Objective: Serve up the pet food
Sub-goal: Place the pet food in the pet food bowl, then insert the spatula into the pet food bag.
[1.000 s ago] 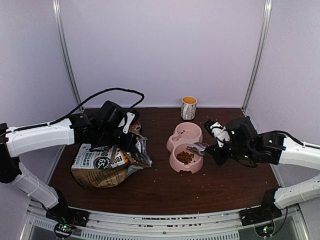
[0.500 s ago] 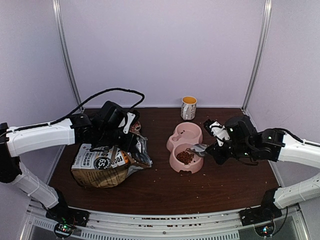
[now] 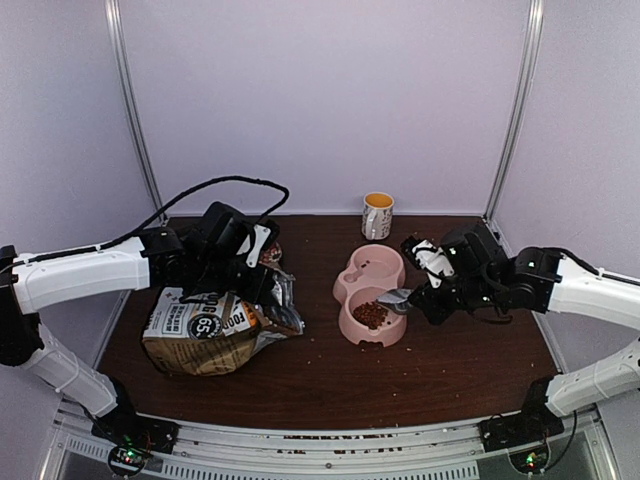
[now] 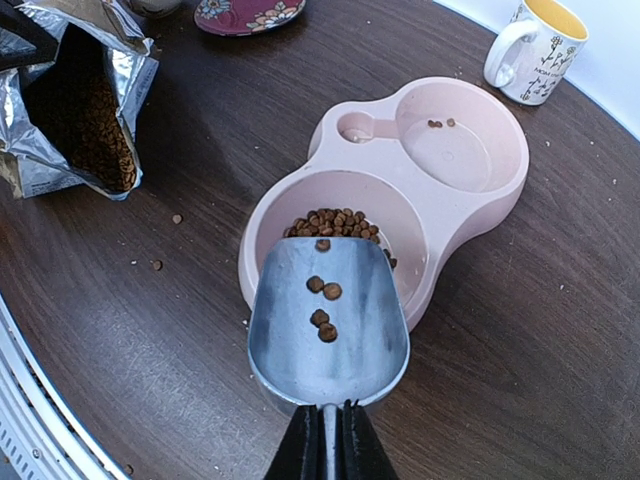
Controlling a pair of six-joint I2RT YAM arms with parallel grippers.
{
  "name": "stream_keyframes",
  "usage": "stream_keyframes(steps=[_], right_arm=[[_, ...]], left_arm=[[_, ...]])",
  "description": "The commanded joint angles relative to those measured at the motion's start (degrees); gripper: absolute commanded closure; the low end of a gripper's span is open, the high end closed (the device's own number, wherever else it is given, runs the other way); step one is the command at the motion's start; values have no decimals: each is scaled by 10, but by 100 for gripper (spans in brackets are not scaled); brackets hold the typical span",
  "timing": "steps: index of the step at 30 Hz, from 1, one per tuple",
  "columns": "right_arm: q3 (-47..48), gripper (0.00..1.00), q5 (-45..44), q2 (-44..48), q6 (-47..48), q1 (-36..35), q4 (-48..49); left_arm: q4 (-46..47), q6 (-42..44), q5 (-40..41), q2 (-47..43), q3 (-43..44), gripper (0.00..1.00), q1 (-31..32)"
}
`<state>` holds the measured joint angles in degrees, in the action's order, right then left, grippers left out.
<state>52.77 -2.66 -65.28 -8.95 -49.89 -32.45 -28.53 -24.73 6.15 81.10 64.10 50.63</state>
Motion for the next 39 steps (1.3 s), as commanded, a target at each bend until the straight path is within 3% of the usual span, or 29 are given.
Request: stream_keyframes(steps=[1,18,31,35,39], right_arm=[[39,100,22,-19,7,11,-33],[141,100,51,-80,63,22,-155],[96,100,110,-44,197,-38,61],[73,100,125,-57,244,-58,177],[84,100,164,-103,269,-67,232]], left_arm=[[96,1,-13,-12,8,100,3],[82,31,-10,-10,18,100,3],[50,39,-22,-1,54,100,3],[30,25,-14,0,66,100,3],[22,18,-15,-5,65,100,3]])
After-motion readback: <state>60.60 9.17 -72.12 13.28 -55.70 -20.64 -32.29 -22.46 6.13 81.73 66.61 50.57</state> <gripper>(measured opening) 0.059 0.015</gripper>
